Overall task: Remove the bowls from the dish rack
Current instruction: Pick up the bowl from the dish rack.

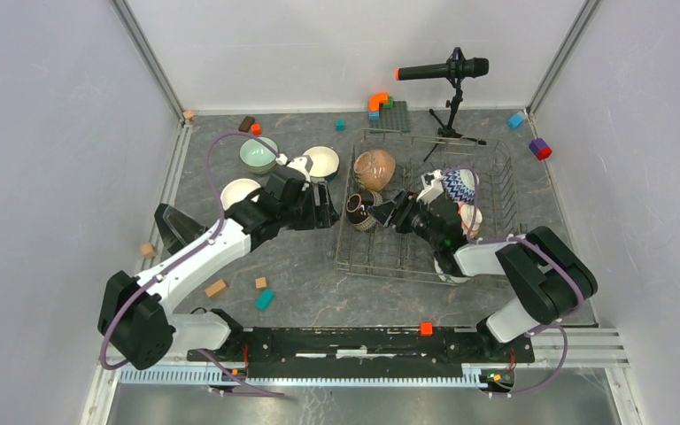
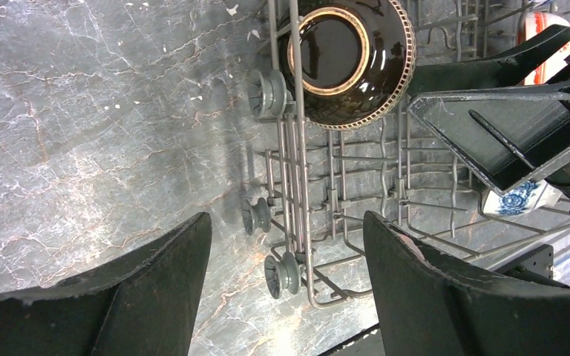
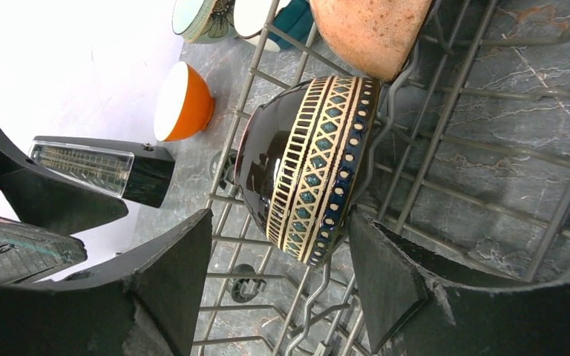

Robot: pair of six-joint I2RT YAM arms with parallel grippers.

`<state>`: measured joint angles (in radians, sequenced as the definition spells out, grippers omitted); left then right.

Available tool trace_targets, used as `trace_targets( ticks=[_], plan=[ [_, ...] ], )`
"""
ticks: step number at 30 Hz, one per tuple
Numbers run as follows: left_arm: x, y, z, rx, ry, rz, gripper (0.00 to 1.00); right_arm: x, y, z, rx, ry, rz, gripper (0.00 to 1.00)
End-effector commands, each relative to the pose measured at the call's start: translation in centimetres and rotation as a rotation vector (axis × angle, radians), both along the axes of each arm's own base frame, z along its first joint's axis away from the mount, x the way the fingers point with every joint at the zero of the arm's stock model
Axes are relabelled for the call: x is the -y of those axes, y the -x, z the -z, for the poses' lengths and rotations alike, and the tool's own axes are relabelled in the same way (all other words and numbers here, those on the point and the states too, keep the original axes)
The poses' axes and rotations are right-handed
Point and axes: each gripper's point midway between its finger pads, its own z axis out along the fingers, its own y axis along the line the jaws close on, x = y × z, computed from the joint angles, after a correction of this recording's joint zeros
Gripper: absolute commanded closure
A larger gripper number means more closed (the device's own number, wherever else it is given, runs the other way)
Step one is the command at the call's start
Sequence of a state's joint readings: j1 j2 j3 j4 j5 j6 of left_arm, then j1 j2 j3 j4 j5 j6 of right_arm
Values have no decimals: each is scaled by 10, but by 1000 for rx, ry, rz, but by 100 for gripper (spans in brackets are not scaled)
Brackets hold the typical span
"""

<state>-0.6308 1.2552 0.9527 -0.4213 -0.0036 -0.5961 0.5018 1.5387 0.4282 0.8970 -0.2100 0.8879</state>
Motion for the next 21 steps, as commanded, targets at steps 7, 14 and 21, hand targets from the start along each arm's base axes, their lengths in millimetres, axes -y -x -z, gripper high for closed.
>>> trace_targets(
  ticks=[7, 14, 21],
  plan=[
    [2, -11, -4, 28, -44, 12, 20, -17, -13, -33, 81, -102, -44, 33],
    [5, -11, 4, -3, -53, 17, 21, -25, -8, -40, 103, -142, -98, 43],
    [5, -12, 10, -20, -58, 9, 23, -35, -2, -49, 119, -216, -165, 52]
  ],
)
